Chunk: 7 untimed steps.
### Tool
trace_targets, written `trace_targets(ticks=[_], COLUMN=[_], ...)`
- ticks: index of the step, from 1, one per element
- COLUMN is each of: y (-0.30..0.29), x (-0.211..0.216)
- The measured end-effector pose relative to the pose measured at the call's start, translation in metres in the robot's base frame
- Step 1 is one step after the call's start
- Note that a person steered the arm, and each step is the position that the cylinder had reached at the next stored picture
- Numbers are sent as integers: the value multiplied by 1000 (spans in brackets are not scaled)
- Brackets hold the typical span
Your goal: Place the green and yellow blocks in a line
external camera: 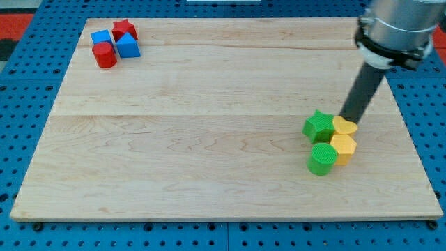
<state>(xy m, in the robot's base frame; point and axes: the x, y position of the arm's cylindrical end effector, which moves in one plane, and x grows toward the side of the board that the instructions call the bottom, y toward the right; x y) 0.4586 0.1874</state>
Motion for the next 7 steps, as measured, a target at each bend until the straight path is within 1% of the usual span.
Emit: trace_targets(ticks=[1,2,3,4,7], y=[43,81,38,19,14], x=[36,102,120,93,13])
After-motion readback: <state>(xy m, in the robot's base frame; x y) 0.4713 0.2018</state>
